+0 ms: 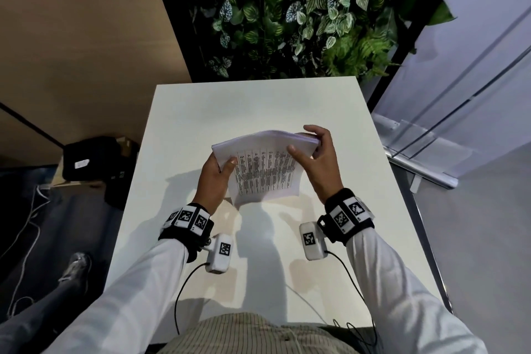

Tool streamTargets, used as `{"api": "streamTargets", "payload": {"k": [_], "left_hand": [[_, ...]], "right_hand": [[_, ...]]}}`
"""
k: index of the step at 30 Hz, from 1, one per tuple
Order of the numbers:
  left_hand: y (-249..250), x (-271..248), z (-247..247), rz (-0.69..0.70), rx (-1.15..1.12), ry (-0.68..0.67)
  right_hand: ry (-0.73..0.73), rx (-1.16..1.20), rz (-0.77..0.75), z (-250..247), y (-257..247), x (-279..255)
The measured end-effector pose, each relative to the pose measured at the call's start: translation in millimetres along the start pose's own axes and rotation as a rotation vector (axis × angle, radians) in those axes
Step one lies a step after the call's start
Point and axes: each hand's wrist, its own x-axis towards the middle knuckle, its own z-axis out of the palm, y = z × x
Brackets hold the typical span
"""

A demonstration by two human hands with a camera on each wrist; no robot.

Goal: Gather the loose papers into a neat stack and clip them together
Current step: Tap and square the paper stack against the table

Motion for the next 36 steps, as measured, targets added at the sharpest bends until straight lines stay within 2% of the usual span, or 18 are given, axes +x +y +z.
{"api": "streamTargets", "payload": {"k": [5,11,17,20,24,29,32,34,36], "left_hand": [[19.6,2.4,6.7,0.034,-0.009,-0.008],[51.0,9.4,1.0,0.163,-0.127,-0.021],[15.2,-6.2,10.4,0.002,-0.039,0.033],[20.0,-8.6,10.7,0.02,-0.025,0.051],[31.6,-4.8,2.3,0.103,-0.116,0.047],[0.3,-16.3,8.5,-0.061,-0.047,0.014],[-5.7,-22.1,4.8,-0.082,-0.035,0.023],[8.3,-20.7,-7.1,-0.038,0.01,0.084],[32.3,-13.8,-17.4,0.158,0.252,0.234]], "right_hand": [[0.033,-0.138,-0.016,-0.9,5.0,3.7],[0.124,-0.159,-0.181,3.0,-26.8,11.8],[0.056,-0.243,0.011,1.9,25.9,-15.0],[0.057,-0.209,-0.018,4.1,24.8,-19.2],[0.069,-0.141,-0.089,3.6,12.3,-17.1],[-0.021,-0.253,0.027,6.7,45.9,-27.6],[-0.038,-0.335,0.046,2.3,51.3,-26.3],[-0.077,-0.389,0.014,-0.2,42.3,-21.3],[-0.134,-0.451,-0.054,-1.8,30.6,-15.8]]}}
